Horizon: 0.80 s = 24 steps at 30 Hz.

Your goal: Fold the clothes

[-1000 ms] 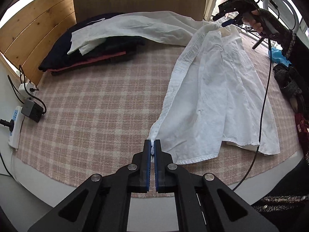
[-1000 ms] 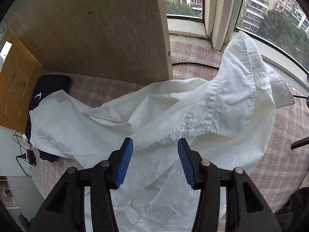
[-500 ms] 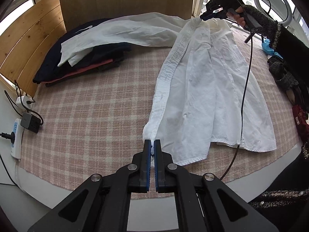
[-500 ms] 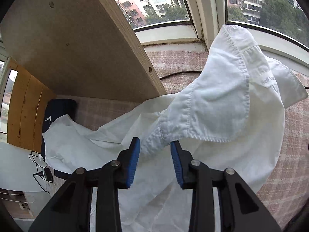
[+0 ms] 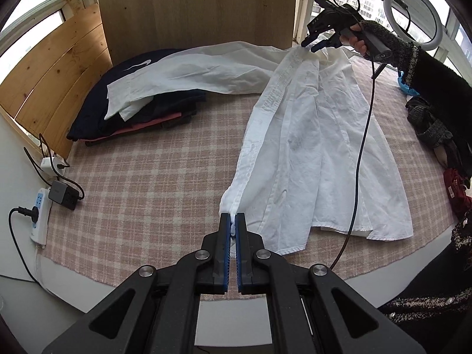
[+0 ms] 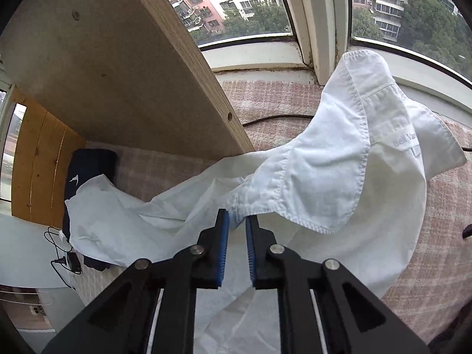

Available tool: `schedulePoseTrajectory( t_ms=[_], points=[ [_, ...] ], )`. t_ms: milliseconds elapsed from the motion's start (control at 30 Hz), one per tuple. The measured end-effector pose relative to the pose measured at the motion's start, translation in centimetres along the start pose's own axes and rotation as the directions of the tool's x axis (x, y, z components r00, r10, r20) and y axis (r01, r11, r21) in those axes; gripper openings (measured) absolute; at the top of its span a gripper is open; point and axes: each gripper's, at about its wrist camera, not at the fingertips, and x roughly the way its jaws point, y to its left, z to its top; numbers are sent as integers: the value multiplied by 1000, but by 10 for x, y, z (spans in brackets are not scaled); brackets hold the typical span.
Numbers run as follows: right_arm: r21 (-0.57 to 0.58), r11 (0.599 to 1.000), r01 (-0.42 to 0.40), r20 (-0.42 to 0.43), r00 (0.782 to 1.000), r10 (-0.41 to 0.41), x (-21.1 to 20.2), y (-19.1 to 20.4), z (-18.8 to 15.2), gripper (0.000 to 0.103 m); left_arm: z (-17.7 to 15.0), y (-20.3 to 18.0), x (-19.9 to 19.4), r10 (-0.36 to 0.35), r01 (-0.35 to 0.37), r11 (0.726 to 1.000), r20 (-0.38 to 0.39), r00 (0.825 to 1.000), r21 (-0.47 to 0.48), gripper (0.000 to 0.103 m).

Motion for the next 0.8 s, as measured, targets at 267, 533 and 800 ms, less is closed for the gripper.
schedulePoseTrajectory(
  t_ms=[267,533,800],
  points=[
    [-41,998,-45,5,999,45,13,15,8,3,2,2,-8,45,-45,999,5,999,-15,2],
    [-94,986,-139,34,989,142,-82,-14,27,3,3,-72,-91,-43,39,999,104,994,38,2],
    [-146,986,76,-41,996,-83,-61,-83,10,3,-37,-222,-2,-286,309,932,-140,948,188,2]
  ],
)
